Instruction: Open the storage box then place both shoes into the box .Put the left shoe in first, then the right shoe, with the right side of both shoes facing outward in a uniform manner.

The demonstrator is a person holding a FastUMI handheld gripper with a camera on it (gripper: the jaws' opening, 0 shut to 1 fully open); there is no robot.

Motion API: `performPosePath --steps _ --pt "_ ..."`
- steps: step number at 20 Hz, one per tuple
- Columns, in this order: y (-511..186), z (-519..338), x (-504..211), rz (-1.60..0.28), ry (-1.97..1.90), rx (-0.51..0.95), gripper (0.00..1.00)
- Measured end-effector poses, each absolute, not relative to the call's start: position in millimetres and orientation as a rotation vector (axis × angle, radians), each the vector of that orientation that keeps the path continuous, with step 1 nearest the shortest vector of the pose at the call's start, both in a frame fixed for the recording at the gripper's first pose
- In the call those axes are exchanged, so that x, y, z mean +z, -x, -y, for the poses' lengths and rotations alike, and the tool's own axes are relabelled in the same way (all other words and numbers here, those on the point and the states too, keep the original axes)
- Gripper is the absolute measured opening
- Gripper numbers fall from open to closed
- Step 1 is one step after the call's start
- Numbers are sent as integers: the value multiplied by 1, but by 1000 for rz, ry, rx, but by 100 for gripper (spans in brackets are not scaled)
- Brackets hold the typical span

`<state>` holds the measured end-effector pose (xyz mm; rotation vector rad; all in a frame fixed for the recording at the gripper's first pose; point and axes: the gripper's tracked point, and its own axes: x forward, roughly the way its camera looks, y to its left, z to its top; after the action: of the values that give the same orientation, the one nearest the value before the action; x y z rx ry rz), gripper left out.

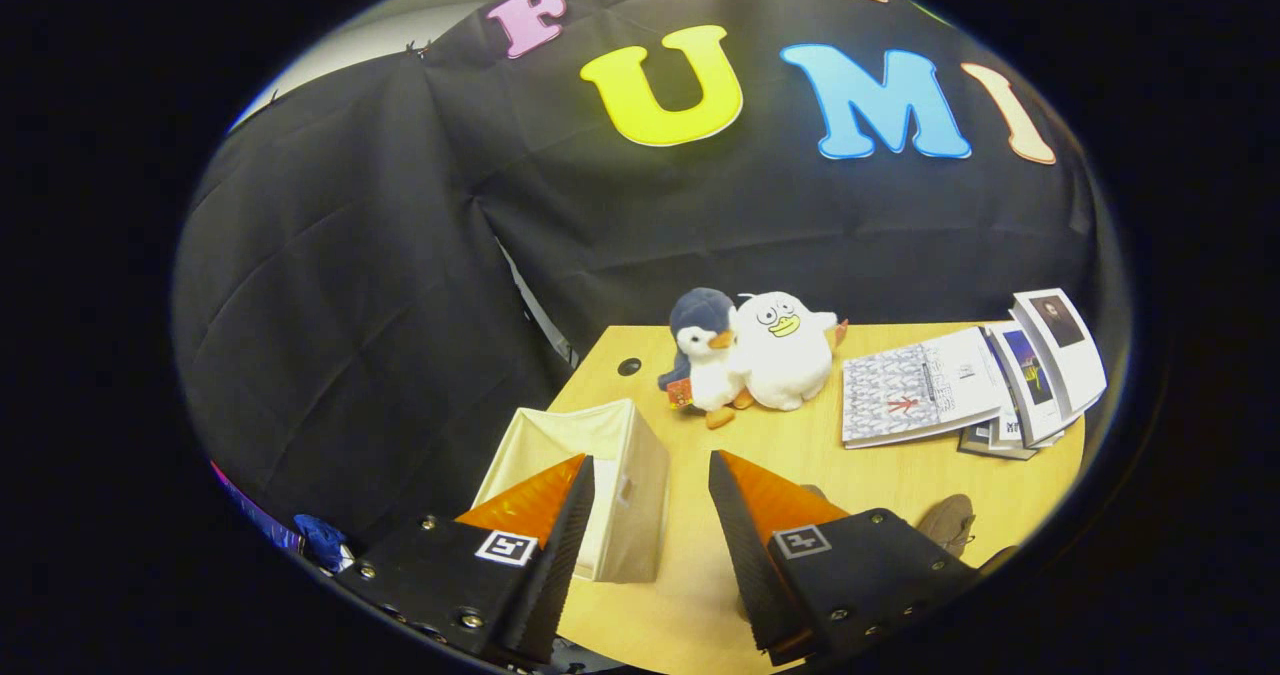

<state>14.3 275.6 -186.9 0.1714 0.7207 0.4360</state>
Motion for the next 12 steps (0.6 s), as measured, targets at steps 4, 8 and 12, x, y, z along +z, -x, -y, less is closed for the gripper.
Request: performPosePath --steps 4,8,12 --pt "-6 -240 -235 -814 -159 376 71" --pt "1 -213 -275 -910 -149 332 71" --pt "15 -190 -315 -1032 -114 297 71"
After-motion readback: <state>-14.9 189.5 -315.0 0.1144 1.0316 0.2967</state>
